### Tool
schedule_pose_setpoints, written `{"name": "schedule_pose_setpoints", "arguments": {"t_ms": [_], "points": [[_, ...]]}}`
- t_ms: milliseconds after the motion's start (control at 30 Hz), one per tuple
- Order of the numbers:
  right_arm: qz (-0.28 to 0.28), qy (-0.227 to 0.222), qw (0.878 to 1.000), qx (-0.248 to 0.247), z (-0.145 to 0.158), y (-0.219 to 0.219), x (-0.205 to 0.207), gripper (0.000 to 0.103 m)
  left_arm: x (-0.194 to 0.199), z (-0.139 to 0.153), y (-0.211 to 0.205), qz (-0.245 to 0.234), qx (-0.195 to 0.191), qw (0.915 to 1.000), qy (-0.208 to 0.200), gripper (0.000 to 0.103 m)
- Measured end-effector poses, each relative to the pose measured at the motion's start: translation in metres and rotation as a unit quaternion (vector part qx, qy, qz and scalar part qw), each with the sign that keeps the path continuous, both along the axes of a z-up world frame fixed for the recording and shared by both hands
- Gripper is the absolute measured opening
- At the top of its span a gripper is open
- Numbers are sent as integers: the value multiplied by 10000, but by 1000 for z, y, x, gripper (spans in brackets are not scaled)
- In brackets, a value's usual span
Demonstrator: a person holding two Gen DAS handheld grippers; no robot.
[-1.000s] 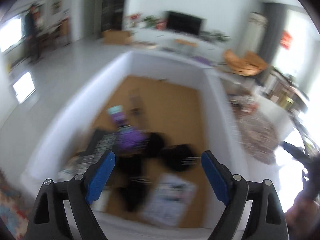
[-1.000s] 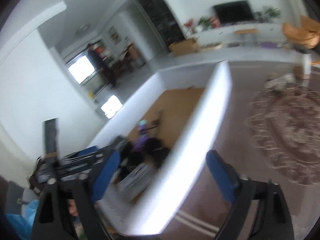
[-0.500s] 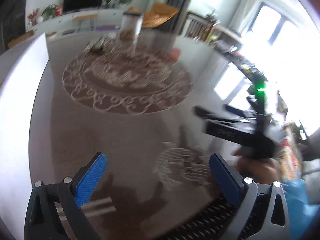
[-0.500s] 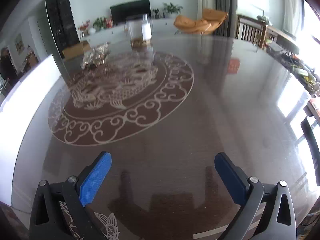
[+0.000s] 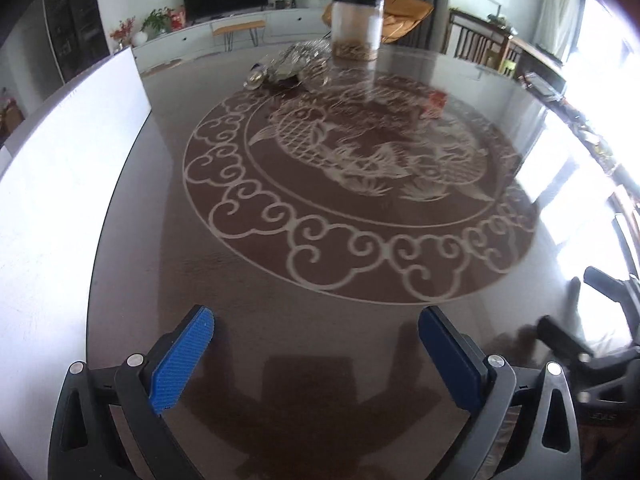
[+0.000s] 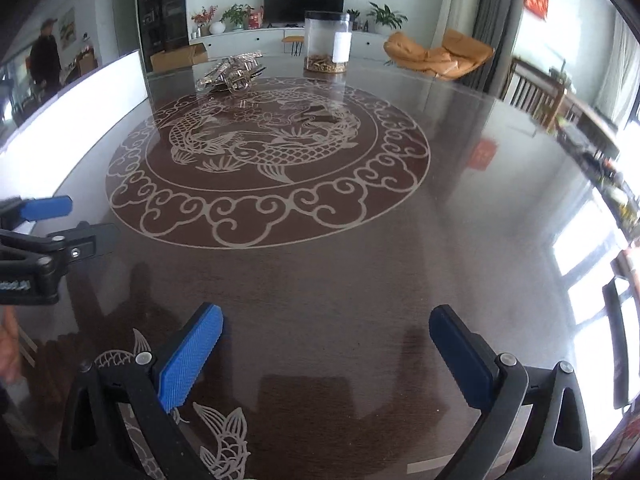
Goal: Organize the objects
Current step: 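Move both grippers back over the table toward the rhinestone bow clip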
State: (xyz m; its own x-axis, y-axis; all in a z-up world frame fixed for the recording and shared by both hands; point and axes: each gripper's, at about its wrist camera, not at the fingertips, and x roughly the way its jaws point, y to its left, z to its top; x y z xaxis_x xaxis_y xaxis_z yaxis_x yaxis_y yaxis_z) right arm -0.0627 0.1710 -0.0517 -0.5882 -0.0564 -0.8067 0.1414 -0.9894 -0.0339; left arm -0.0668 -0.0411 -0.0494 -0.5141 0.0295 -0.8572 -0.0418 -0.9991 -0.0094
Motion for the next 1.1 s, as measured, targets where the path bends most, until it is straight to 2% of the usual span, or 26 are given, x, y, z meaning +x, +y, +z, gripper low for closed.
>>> {"name": "schedule_pose_setpoints", "arguments": {"t_ms": [267,433,567,667,733,900,1100], "points": [[-76,-41,9999,-74,0,0,2,103,-24,-3,-18,-14,-65,9997,249,103],[-77,-41,9999,-74,1,0,2,103,-39,-3,-47,600,-43,9977,299,103],[-106,-91,9999,-84,1,0,1,103,-40,-4,-48,613,-94,9976,315,103],[-12,-459,9989,-28,3,-9,-20,103,-40,-4,-48,613,-92,9976,317,103],[256,-606,9978,4,3,-22,-47,103,-40,-4,-49,614,-92,9976,317,103],[871,-243,9959,-37,0,-59,-123,103,-40,-4,-48,613,-93,9976,317,103],[1045,-188,9943,-44,0,-100,-195,103,-40,-4,-48,614,-93,9976,317,103]]}}
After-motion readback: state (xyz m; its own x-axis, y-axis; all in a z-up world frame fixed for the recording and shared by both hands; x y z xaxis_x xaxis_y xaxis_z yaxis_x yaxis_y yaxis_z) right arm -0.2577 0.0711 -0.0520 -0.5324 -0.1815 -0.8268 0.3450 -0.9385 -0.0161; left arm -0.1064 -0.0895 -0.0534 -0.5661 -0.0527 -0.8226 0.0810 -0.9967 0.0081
